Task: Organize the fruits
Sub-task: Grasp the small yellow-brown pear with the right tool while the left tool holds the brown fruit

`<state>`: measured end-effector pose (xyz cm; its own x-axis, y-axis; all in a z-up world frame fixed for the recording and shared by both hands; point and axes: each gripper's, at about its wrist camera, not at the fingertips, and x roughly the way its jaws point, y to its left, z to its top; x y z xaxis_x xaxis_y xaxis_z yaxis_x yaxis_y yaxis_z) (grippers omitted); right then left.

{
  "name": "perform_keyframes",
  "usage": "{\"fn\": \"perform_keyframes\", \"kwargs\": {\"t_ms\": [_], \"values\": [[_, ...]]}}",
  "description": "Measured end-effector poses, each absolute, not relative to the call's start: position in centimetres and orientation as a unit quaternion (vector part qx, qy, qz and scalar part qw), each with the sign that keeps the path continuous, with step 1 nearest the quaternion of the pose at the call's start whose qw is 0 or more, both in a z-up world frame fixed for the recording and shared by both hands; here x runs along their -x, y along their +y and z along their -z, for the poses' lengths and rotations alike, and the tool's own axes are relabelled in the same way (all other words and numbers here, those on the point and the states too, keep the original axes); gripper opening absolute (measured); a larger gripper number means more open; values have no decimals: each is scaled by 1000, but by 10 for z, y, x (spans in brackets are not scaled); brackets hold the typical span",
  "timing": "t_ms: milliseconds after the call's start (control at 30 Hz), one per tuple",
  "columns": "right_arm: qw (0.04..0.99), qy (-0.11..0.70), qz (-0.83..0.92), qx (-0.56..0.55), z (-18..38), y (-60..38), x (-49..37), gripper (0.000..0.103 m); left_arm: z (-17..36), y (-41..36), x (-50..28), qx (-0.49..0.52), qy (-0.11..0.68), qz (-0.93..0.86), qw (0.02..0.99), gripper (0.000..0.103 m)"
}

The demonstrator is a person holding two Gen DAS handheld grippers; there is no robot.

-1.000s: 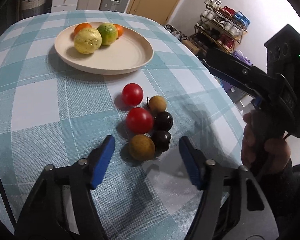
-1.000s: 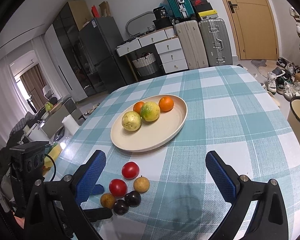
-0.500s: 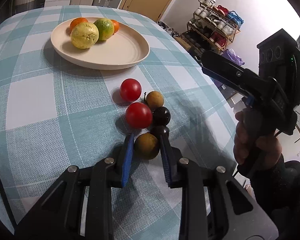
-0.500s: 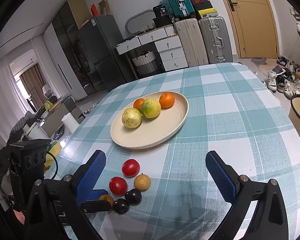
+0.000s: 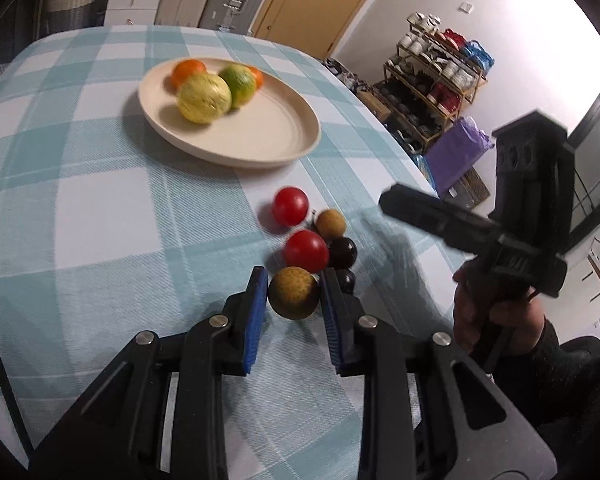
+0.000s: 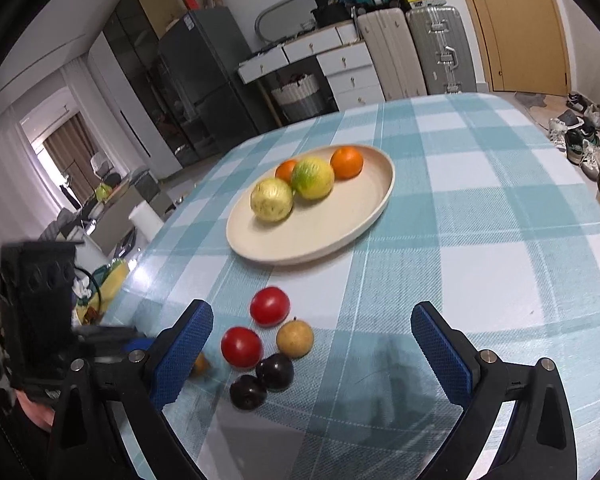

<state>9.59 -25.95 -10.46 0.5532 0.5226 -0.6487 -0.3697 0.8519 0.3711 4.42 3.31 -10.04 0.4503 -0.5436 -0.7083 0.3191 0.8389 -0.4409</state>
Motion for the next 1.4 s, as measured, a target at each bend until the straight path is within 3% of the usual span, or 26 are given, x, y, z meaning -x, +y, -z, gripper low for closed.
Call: {"fn": "perform_keyframes", "kwargs": {"t_ms": [267,433,567,933,1000,1400], "values": [[866,420,-261,-77,114,-245,-97,97,86,60,-43,126,450,221,856,24],[859,433,-264,-69,119,-239,-100,81,81,75,-43,137,446,211,859,24],[854,441,-269,-63,123,-234,-101,62,78,82,-42,141,443,204,861,24],[844,461,-267,-65,130,-229,-104,39,79,86,-40,142,442,198,863,24],[841,465,-267,-70,132,-231,-104,28,79,86,-39,143,442,198,863,24],[851,438,-271,-97,123,-241,-101,26,73,89,-42,149,439,190,865,24]]}}
